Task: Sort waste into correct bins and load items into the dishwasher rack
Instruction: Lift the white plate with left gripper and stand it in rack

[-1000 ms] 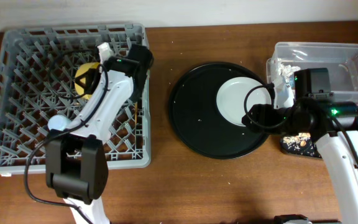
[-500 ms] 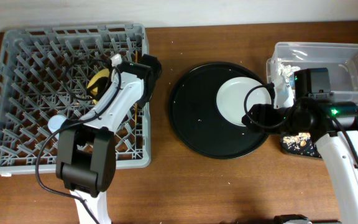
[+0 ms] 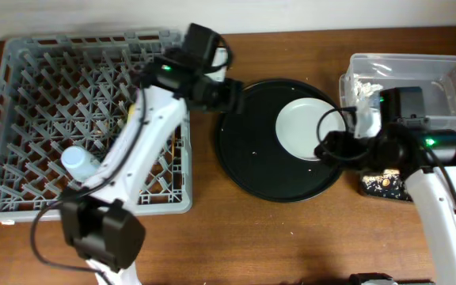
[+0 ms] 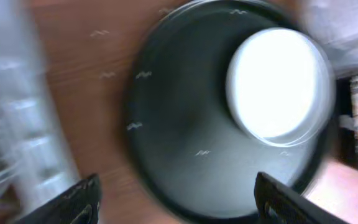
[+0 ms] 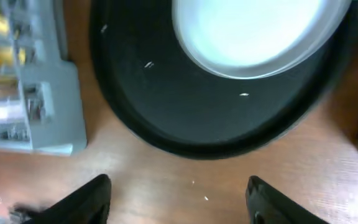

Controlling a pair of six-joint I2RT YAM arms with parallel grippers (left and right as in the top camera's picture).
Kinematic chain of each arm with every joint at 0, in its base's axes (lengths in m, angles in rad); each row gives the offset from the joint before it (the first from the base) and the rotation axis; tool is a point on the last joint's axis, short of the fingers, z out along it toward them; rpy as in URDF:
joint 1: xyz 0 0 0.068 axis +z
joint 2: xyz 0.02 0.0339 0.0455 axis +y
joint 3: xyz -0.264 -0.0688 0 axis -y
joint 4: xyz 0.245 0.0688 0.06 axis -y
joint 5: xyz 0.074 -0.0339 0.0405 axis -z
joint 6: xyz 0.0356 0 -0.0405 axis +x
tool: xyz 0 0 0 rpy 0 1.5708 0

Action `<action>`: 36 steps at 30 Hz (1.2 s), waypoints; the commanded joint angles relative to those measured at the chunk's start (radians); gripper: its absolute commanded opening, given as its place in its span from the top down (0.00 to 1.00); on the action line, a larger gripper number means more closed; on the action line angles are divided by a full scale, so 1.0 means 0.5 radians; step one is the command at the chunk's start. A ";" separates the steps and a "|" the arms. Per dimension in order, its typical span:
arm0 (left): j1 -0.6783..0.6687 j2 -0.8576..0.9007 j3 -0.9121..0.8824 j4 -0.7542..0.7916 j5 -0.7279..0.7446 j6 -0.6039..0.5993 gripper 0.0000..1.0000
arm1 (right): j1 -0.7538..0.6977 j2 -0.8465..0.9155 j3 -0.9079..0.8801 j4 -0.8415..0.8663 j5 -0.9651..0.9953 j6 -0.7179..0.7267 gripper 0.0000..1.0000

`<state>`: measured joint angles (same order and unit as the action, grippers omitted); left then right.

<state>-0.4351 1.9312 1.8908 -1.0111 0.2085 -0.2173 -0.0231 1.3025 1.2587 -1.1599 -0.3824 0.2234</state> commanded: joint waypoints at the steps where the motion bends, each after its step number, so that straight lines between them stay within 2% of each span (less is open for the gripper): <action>1: -0.210 0.285 -0.025 0.160 0.285 0.066 0.23 | -0.185 -0.001 0.005 -0.027 0.085 0.156 0.28; 6: -0.369 0.689 -0.025 0.432 0.278 -0.043 0.33 | -0.306 -0.001 0.005 -0.110 0.090 0.124 0.26; 7: -0.374 0.740 -0.025 0.475 0.273 -0.043 0.39 | -0.307 -0.001 0.005 -0.115 0.094 0.120 0.26; 9: -0.384 0.812 -0.025 0.552 0.246 -0.096 0.43 | -0.306 -0.001 0.005 -0.119 0.093 0.093 0.26; 11: -0.417 0.851 -0.025 0.578 0.084 -0.118 0.52 | -0.306 -0.001 0.005 -0.119 0.093 0.093 0.26; 13: -0.448 0.854 -0.025 0.542 -0.149 -0.117 0.70 | -0.307 0.000 0.005 -0.119 0.093 0.093 0.26; 18: -0.451 0.853 -0.020 0.349 -0.610 -0.117 0.86 | -0.306 0.000 0.005 -0.120 0.092 0.094 0.26; 20: -0.418 0.849 0.026 0.243 -0.618 -0.117 0.97 | -0.306 0.000 0.005 -0.121 0.093 0.093 0.26; 21: -0.388 0.820 0.100 0.116 -0.614 -0.117 1.00 | -0.307 -0.001 0.005 -0.120 0.093 0.093 0.26; 25: -0.206 0.536 0.363 -0.332 -0.656 -0.117 1.00 | -0.307 -0.001 0.005 -0.121 0.093 0.093 0.26; 28: -0.048 0.168 0.400 -0.481 -0.814 -0.076 1.00 | -0.307 -0.001 0.005 -0.121 0.093 0.093 0.26; 31: 0.115 -0.191 0.400 -0.623 -1.254 -0.054 1.00 | -0.307 -0.001 0.005 -0.120 0.093 0.093 0.26; 33: 0.211 -0.361 0.400 -0.740 -1.766 0.007 1.00 | -0.307 -0.001 0.005 -0.121 0.094 0.086 0.26; 36: 0.295 -0.375 0.357 -0.898 -2.341 0.005 1.00 | -0.307 -0.001 0.005 -0.121 0.094 0.086 0.26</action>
<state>-0.3180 1.7096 2.0960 -1.4246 -0.6136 -0.2367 -0.1696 1.3025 1.2587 -1.2213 -0.3515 0.2779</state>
